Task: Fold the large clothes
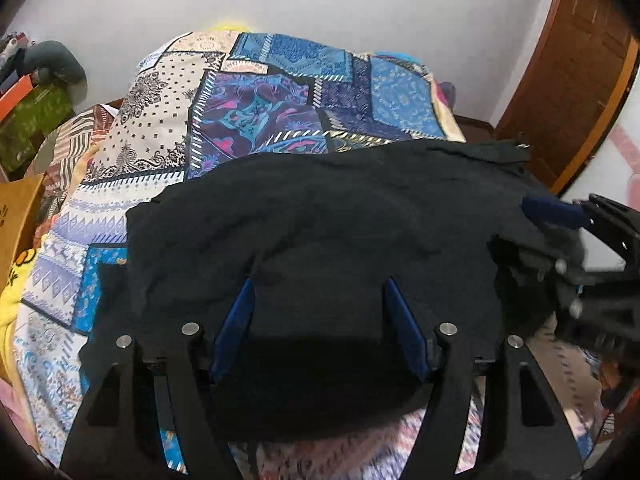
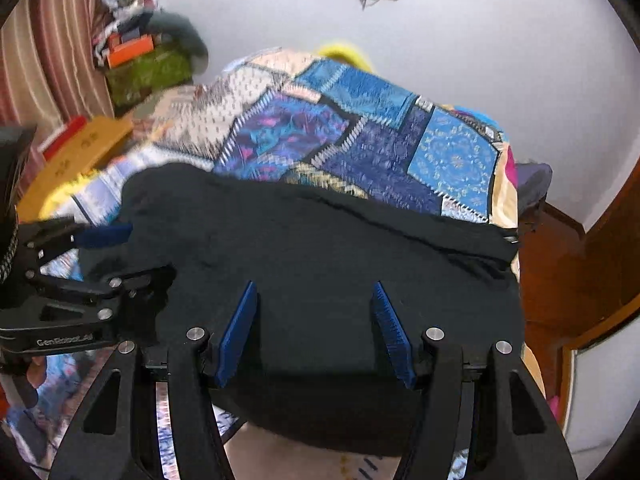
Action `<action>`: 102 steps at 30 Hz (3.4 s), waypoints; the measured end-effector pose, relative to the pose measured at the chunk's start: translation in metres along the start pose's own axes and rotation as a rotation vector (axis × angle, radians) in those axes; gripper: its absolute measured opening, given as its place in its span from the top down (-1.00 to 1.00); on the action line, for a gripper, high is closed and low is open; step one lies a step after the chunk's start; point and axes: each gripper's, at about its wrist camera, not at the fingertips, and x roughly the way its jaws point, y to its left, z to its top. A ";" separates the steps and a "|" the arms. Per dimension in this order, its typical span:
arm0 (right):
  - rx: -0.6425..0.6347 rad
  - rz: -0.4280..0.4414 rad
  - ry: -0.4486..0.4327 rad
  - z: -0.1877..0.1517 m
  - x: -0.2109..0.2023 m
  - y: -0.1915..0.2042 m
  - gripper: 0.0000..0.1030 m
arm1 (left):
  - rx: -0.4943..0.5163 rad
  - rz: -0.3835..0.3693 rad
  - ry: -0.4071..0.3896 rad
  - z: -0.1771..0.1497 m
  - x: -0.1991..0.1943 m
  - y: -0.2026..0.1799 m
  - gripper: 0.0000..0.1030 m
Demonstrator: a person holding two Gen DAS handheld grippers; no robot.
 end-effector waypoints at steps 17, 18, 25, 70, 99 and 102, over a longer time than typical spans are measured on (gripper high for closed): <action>0.046 0.030 0.036 -0.028 0.008 -0.024 -0.41 | -0.079 -0.043 0.012 -0.021 0.006 0.019 -0.54; 0.060 0.030 0.038 -0.030 0.004 -0.028 -0.41 | -0.096 -0.043 0.016 -0.025 0.001 0.023 -0.54; 0.122 -0.020 0.055 -0.047 -0.018 -0.055 -0.45 | -0.200 0.046 0.006 -0.051 -0.031 0.060 -0.54; 0.248 0.039 0.082 -0.042 -0.022 -0.042 -0.45 | -0.706 0.056 -0.131 -0.063 -0.013 0.140 0.40; 0.086 0.364 0.251 -0.049 0.012 0.085 -0.50 | -0.096 0.177 -0.405 -0.036 -0.175 -0.005 0.56; 0.174 0.364 0.207 -0.054 -0.008 0.047 -0.49 | -0.062 0.143 -0.386 -0.027 -0.166 -0.030 0.56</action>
